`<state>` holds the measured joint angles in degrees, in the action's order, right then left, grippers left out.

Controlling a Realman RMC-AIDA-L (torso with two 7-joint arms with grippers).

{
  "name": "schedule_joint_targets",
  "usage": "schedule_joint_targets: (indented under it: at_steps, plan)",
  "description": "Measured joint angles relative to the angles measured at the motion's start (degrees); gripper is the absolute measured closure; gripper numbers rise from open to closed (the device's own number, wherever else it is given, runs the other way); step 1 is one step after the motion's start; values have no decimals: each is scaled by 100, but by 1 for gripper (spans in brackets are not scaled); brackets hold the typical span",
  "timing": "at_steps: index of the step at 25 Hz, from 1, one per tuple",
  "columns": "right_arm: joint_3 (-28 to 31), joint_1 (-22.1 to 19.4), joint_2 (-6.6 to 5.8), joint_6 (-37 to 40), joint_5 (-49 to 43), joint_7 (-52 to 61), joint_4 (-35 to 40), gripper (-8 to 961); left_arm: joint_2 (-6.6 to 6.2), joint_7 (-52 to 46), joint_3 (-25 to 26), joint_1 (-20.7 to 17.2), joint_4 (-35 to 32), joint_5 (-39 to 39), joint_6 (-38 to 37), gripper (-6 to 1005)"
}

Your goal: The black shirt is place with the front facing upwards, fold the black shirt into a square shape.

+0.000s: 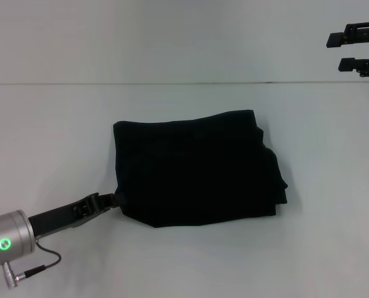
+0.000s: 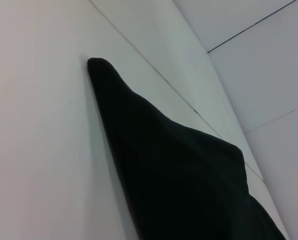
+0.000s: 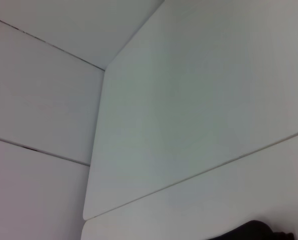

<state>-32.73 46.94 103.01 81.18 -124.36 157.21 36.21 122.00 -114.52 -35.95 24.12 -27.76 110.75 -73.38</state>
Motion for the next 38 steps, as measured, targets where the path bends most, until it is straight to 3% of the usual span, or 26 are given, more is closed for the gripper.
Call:
schedule_joint_targets:
  at_steps: [3,9,15,21,24,25,30,33,38]
  plan:
    - [4,0,0,2,0,-7,0,286,-58,16,-9,22,16,1,-64,923]
    - [4,2,0,5,0,-17,0,287,-309,27,-92,188,323,56,-198,900]
    - [4,-12,0,7,0,-50,0,286,-412,51,-74,80,251,60,-256,877]
    - [-10,-93,-4,24,-4,-254,2,262,-624,99,65,-155,-331,29,-774,646]
    - [-20,-137,6,41,-6,-636,48,244,-678,530,292,-160,-607,48,-1268,476]
    - [-33,-153,24,53,-8,-825,61,238,-691,836,362,-145,-667,50,-1480,419]
    - [151,-319,311,47,68,-2234,92,209,-742,1201,325,14,-942,166,-1818,398]
    - [165,-440,447,-23,133,-3070,98,191,-884,871,315,282,-964,405,-1820,386]
    - [161,-650,607,46,153,-4355,119,68,-1068,591,314,630,-952,645,-1794,218]
